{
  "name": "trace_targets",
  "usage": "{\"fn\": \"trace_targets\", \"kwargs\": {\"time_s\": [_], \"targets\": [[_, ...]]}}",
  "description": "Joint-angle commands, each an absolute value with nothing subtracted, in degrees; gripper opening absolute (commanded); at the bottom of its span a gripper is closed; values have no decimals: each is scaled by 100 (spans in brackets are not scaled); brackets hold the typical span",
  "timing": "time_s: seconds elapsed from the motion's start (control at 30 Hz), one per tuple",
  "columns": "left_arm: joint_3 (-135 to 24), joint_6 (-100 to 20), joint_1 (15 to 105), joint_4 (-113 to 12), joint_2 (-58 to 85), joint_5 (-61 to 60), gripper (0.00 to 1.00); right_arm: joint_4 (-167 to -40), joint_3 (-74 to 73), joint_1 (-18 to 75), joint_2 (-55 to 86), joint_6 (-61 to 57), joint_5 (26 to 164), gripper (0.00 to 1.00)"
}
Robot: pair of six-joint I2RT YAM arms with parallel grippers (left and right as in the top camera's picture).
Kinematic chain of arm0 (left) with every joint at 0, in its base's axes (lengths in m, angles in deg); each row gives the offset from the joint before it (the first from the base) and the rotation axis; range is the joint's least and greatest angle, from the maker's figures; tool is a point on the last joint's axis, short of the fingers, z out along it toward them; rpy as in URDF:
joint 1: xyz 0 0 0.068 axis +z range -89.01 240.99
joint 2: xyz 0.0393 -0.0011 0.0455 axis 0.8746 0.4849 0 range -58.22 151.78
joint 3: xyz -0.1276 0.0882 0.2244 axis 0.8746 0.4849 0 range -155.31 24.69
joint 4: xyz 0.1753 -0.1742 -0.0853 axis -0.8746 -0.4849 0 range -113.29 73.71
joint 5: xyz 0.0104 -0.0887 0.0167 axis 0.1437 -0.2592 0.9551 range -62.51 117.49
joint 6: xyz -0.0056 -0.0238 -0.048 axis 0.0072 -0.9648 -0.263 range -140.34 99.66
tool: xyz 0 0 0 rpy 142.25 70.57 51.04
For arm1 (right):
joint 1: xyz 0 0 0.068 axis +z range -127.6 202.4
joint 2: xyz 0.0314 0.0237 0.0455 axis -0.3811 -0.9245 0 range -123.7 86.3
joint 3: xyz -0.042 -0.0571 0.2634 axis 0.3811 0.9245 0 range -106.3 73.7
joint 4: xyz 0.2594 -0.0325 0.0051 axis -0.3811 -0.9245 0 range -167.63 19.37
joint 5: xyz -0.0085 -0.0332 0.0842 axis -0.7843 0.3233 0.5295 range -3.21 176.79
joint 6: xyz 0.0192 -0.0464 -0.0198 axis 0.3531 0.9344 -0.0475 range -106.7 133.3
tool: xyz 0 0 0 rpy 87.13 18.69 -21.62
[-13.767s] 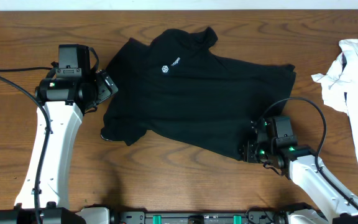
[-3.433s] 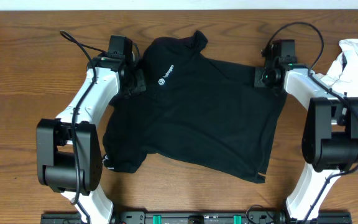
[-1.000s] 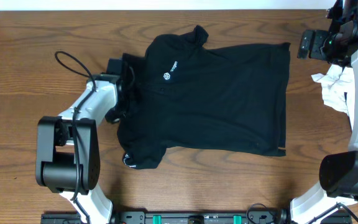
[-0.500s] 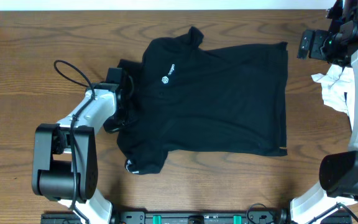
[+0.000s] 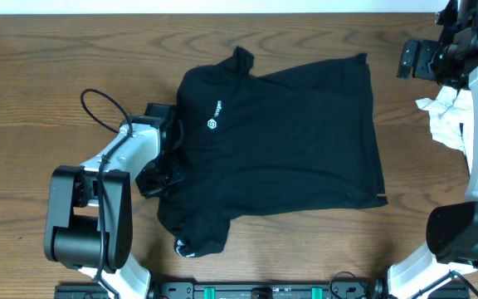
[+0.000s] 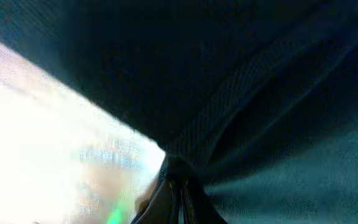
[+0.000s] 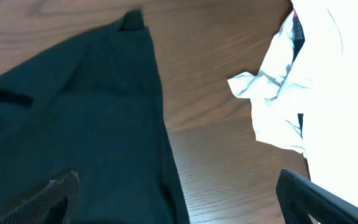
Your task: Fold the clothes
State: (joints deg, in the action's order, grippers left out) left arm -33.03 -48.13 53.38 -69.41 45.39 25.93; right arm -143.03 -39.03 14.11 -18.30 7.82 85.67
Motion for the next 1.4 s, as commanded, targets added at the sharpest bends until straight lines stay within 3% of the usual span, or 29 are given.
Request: {"fn": "trace_targets", "kwargs": {"time_s": [0.0, 0.17, 0.2, 0.27, 0.37, 0.63, 0.87, 1.17, 1.3, 1.33, 1.37], "targets": [[-3561, -4894, 5318, -7315, 4111, 2512, 6, -14312, -3894, 1422, -1830, 712, 8510, 99], [-4253, -4784, 5320, -7575, 3228, 2512, 8, -14312, -3894, 1422, -1830, 712, 8510, 99], [-4330, -4784, 5320, -7532, 3055, 2514, 22, -14312, -3894, 1419, -1830, 712, 8510, 99], [-4468, -4498, 5327, -7195, 2683, 2512, 24, -14312, -3894, 1422, -1830, 712, 8507, 99], [-4601, -3958, 5314, -6668, 2207, 2284, 37, -14312, -3894, 1422, -1830, 712, 8510, 99], [-4861, -3748, 5314, -5252, 1722, 1240, 37, -14312, -3894, 1422, -1830, 712, 8507, 99], [-5812, -3263, 5209, -5119, 2412, 1100, 37, -14312, -3892, 1422, -1830, 712, 8507, 99], [-8301, -2551, 4564, -5846, 4415, 1441, 36, -14312, -3892, 1422, -1830, 712, 8507, 99], [-8566, -2264, 4476, -5864, 5147, 1620, 36, -14312, -3892, 1422, -1830, 712, 8507, 99], [-8566, -2201, 4479, -5860, 5335, 1620, 43, -14312, -3892, 1419, -1830, 712, 8507, 99], [-8566, -2146, 4479, -5862, 5505, 1620, 59, -14312, -3892, 1422, -1830, 712, 8510, 99]]}}
